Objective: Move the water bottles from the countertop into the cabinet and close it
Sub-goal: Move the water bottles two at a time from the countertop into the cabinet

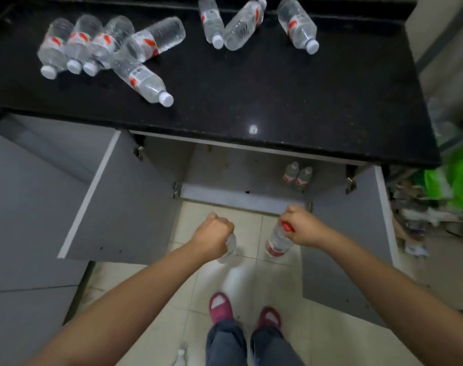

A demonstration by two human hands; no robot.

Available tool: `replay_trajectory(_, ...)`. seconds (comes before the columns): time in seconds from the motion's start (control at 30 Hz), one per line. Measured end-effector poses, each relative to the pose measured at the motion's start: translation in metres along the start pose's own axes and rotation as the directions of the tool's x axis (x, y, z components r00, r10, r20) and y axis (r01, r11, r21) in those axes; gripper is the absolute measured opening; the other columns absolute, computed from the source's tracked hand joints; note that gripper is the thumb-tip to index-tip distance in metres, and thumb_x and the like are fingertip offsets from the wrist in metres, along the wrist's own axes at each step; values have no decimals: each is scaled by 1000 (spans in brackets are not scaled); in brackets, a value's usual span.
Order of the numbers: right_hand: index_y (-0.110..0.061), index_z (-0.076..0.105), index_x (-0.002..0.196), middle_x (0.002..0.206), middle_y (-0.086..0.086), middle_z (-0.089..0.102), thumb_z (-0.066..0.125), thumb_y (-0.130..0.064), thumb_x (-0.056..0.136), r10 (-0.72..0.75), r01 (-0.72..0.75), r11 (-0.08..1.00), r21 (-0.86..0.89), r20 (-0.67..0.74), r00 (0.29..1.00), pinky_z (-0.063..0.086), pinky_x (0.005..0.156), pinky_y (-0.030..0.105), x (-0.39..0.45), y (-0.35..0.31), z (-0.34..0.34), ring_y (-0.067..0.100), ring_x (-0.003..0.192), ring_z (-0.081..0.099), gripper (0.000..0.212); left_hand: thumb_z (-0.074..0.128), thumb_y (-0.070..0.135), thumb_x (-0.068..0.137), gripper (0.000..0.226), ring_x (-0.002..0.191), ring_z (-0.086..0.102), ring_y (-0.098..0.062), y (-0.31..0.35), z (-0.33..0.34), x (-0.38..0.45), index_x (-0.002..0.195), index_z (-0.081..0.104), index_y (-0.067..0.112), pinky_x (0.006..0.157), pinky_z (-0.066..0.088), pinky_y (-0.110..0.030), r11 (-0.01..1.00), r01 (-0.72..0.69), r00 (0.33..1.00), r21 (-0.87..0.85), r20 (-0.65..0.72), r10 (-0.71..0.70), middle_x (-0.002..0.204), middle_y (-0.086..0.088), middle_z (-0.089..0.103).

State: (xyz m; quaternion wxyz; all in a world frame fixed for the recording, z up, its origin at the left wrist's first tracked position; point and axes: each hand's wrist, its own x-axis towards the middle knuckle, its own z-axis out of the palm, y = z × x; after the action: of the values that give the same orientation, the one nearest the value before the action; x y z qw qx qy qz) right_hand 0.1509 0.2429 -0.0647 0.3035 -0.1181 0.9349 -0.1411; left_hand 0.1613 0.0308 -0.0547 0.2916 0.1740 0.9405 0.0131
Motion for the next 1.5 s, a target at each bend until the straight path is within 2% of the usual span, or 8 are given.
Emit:
replay_trajectory(0.33,-1,57,124,127,20,50,50,-2,90,167,-148,982,117,-173,971,37,100,27,150,77,116,31,120,44,35,48,0,87,41,126,38,-29,-47,100,181,127,47,3,98,39,-34,989,-98,995,115,6,98,134,-15,45)
replay_trajectory(0.5,-7,45,134,135,12,41,54,-6,89,64,-77,995,-57,-199,978,38,102,32,253,135,165,28,126,36,46,49,1,87,38,126,38,-29,-65,166,293,125,47,3,97,38,-34,984,-58,990,168,-120,79,133,-13,45)
replay_trajectory(0.7,-2,53,123,131,11,45,44,4,89,-76,31,983,-182,-246,966,35,96,28,327,180,191,27,123,40,36,46,-8,81,33,120,41,-29,-77,213,388,113,52,0,89,39,-36,977,-77,958,201,-257,128,124,-16,50)
replay_trajectory(0.97,-6,49,133,145,8,40,49,4,87,-114,78,985,-155,-236,965,31,109,25,372,194,198,26,134,37,47,50,-11,78,44,130,36,-29,-97,233,429,121,52,-3,105,37,-33,987,-162,937,-2,-313,153,134,-18,46)
replay_trajectory(1.13,-8,51,132,155,8,28,41,-1,95,-108,88,993,-75,-326,939,17,112,16,380,192,193,19,143,28,39,43,-1,92,61,148,4,-26,-92,225,426,147,16,1,119,5,-25,950,-229,923,-210,-356,144,158,-14,11)
replay_trajectory(1.27,-9,50,133,156,5,27,40,0,95,-100,77,994,-80,-342,934,17,113,19,380,188,190,19,144,24,40,38,-8,93,53,143,27,-28,-98,218,432,144,29,3,113,21,-25,942,-147,924,-300,-382,22,155,-17,25)
replay_trajectory(1.4,-15,43,139,157,4,22,43,-7,97,-59,34,995,-93,-280,958,17,114,22,373,180,185,20,145,22,43,49,7,94,45,130,45,-32,-101,213,426,138,42,4,104,38,-33,974,-91,930,-207,-368,9,145,-17,45)
replay_trajectory(1.5,-20,41,140,155,7,29,52,-25,94,31,-70,993,-95,-360,932,32,110,31,374,174,185,25,140,33,47,58,18,91,43,121,54,-33,-101,209,426,132,51,8,100,47,-39,979,-35,917,-200,-396,-48,132,-17,58)
